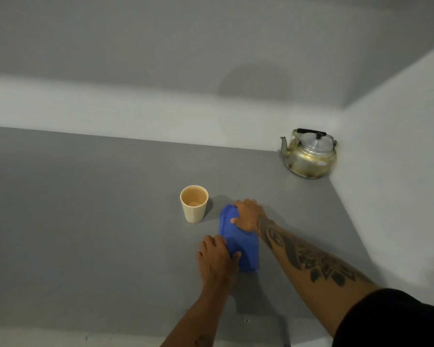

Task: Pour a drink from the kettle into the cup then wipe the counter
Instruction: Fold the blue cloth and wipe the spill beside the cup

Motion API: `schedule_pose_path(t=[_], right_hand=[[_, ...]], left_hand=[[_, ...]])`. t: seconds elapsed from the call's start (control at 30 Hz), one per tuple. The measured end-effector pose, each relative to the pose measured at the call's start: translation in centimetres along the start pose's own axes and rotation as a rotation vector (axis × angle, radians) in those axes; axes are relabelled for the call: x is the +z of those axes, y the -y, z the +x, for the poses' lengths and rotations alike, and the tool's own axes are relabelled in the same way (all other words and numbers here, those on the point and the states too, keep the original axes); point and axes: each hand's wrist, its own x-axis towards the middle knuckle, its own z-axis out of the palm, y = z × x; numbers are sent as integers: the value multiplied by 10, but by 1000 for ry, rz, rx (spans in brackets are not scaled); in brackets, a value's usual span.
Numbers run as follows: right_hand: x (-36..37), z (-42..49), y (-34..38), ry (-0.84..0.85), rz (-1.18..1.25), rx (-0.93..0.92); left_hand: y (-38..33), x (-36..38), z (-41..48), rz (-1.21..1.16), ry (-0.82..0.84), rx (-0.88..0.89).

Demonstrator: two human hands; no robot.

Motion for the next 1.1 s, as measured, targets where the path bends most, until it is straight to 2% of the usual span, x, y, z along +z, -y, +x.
schedule_pose_path(t=[0.1,0.2,0.3,0.4,0.53,0.63,0.77,0.93,1.1], right_hand=[[-5,1,-3,-12,-57,45],[-17,-2,-3,1,53,31],[-41,-16,3,73,192,-52],[-75,-40,14,101,209,-172],[-118,-76,33,159,229,-303],[-143,-94,56,156,239,-387],[-163,-103,102,152,312,-454],[-154,-85,172,150,358,-523],[-108,-52,234,128,380,-510]], left_hand=[[-4,-5,-1,-27,-5,-17],[-6,-9,2,-43,4,-21],[-5,-16,6,-22,37,-21],[-2,-24,11,-76,94,-19],[12,-38,15,-426,197,20],[26,-60,4,-691,212,-3],[59,-95,-5,-857,169,-58],[120,-144,-14,-904,61,-168],[177,-177,-19,-850,33,-315]])
